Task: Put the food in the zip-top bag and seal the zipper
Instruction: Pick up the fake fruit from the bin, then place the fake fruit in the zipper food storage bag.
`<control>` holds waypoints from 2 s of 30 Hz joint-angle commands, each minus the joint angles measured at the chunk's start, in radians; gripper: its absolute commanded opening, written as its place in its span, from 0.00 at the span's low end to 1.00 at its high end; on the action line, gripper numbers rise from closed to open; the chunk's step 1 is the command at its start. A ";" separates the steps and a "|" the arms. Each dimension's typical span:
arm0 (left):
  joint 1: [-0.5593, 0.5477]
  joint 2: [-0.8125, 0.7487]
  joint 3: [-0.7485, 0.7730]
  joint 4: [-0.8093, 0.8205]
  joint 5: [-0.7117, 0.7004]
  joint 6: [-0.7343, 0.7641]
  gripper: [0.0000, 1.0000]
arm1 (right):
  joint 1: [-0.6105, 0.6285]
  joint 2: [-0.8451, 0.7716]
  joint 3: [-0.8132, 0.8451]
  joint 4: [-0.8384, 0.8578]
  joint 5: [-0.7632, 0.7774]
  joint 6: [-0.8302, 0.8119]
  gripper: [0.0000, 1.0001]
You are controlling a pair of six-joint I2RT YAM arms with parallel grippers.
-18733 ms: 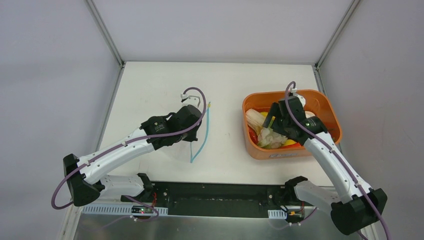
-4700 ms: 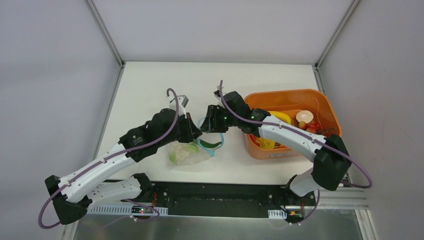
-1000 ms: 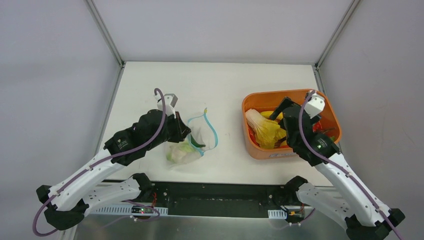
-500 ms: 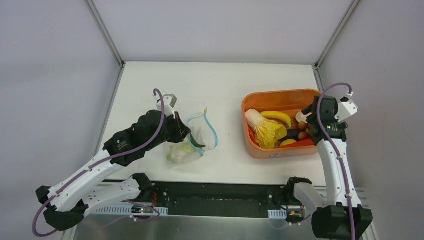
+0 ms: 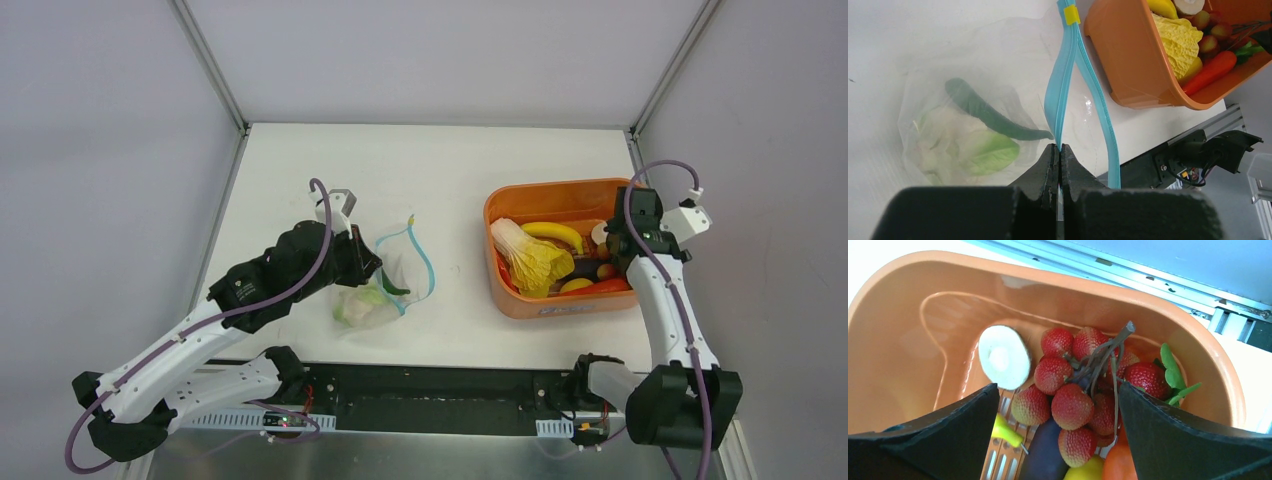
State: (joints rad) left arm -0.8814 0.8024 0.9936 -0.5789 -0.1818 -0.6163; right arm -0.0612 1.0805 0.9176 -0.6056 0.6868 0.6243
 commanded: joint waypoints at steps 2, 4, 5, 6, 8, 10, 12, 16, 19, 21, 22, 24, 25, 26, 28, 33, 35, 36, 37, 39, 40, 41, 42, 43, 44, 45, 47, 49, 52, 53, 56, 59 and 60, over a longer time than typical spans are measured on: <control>0.012 -0.006 0.010 0.040 0.031 0.031 0.00 | -0.006 0.099 -0.007 0.018 0.150 0.096 0.89; 0.013 -0.014 0.011 0.044 0.028 0.035 0.00 | -0.006 0.148 -0.001 0.013 0.173 0.136 0.86; 0.013 -0.018 0.009 0.045 0.023 0.035 0.00 | -0.006 0.177 0.007 -0.006 0.184 0.168 0.85; 0.013 -0.017 0.010 0.044 0.021 0.035 0.00 | -0.006 0.197 0.011 -0.012 0.193 0.183 0.84; 0.015 -0.008 0.024 0.037 0.025 0.035 0.00 | -0.006 0.224 0.014 -0.005 0.217 0.201 0.81; 0.015 0.003 0.035 0.024 0.033 0.031 0.00 | -0.005 0.237 0.003 0.024 0.242 0.197 0.78; 0.015 0.010 0.034 0.024 0.038 0.016 0.00 | -0.006 0.241 -0.009 0.051 0.276 0.193 0.75; 0.015 0.013 0.015 0.045 0.044 -0.016 0.00 | -0.006 0.243 -0.018 0.088 0.294 0.207 0.73; 0.016 0.021 0.024 0.030 0.045 -0.019 0.00 | -0.006 0.235 -0.032 0.132 0.275 0.194 0.67; 0.015 0.023 0.030 0.020 0.039 -0.019 0.00 | -0.006 0.231 -0.060 0.175 0.265 0.187 0.61; 0.016 0.023 0.032 0.018 0.037 -0.019 0.00 | -0.006 0.233 -0.067 0.177 0.267 0.195 0.61; 0.015 0.020 0.032 0.015 0.032 -0.021 0.00 | -0.005 0.229 -0.084 0.196 0.271 0.189 0.61; 0.015 0.018 0.031 0.014 0.029 -0.023 0.00 | -0.005 0.222 -0.099 0.228 0.266 0.167 0.62; 0.015 0.017 0.030 0.014 0.026 -0.024 0.00 | -0.005 0.210 -0.117 0.256 0.262 0.153 0.63; 0.015 0.017 0.027 0.014 0.022 -0.028 0.00 | -0.005 0.177 -0.158 0.336 0.238 0.120 0.54; 0.015 0.021 0.025 0.013 0.021 -0.031 0.00 | -0.005 0.100 -0.212 0.439 0.183 0.030 0.23; 0.015 0.023 0.025 0.013 0.025 -0.031 0.00 | -0.005 0.090 -0.207 0.450 0.152 -0.001 0.20; 0.015 0.023 0.023 0.013 0.025 -0.032 0.00 | -0.005 0.087 -0.199 0.444 0.138 -0.010 0.17; 0.015 0.022 0.021 0.013 0.024 -0.034 0.00 | -0.005 0.084 -0.194 0.442 0.120 -0.020 0.14; 0.016 0.017 0.016 0.014 0.019 -0.035 0.00 | -0.005 0.065 -0.184 0.446 0.064 -0.046 0.07; 0.015 0.015 0.013 0.016 0.017 -0.037 0.00 | -0.005 0.053 -0.183 0.455 0.044 -0.061 0.03; 0.015 0.014 0.010 0.016 0.017 -0.039 0.00 | -0.005 0.038 -0.182 0.466 0.003 -0.075 0.01; 0.016 0.015 0.008 0.016 0.015 -0.040 0.00 | -0.005 0.024 -0.180 0.472 -0.030 -0.088 0.00; 0.015 0.016 0.009 0.015 0.015 -0.040 0.00 | -0.005 0.010 -0.174 0.473 -0.062 -0.096 0.00; 0.015 0.017 0.010 0.014 0.015 -0.040 0.00 | -0.005 -0.004 -0.164 0.467 -0.097 -0.106 0.00; 0.015 0.018 0.011 0.013 0.016 -0.040 0.00 | -0.005 -0.018 -0.153 0.454 -0.136 -0.117 0.00; 0.016 0.017 0.009 0.014 0.013 -0.040 0.00 | -0.005 -0.045 -0.122 0.422 -0.217 -0.141 0.00; 0.015 0.014 0.003 0.017 0.007 -0.040 0.00 | -0.005 -0.072 -0.087 0.385 -0.279 -0.146 0.00; 0.015 0.014 0.000 0.017 0.007 -0.040 0.00 | -0.005 -0.108 -0.052 0.345 -0.339 -0.143 0.00; 0.015 0.012 -0.003 0.020 0.006 -0.042 0.00 | -0.005 -0.115 -0.044 0.335 -0.359 -0.144 0.00; 0.015 0.009 -0.016 0.029 0.004 -0.043 0.00 | -0.005 -0.127 -0.032 0.311 -0.414 -0.143 0.00; 0.015 0.013 -0.017 0.031 0.007 -0.043 0.00 | -0.005 -0.130 -0.026 0.303 -0.480 -0.142 0.00; 0.015 0.015 -0.017 0.032 0.011 -0.043 0.00 | -0.005 -0.131 -0.023 0.299 -0.496 -0.136 0.00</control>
State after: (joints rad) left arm -0.8753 0.8238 0.9817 -0.5793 -0.1631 -0.6445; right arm -0.0624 0.9627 0.8490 -0.2787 0.3031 0.4931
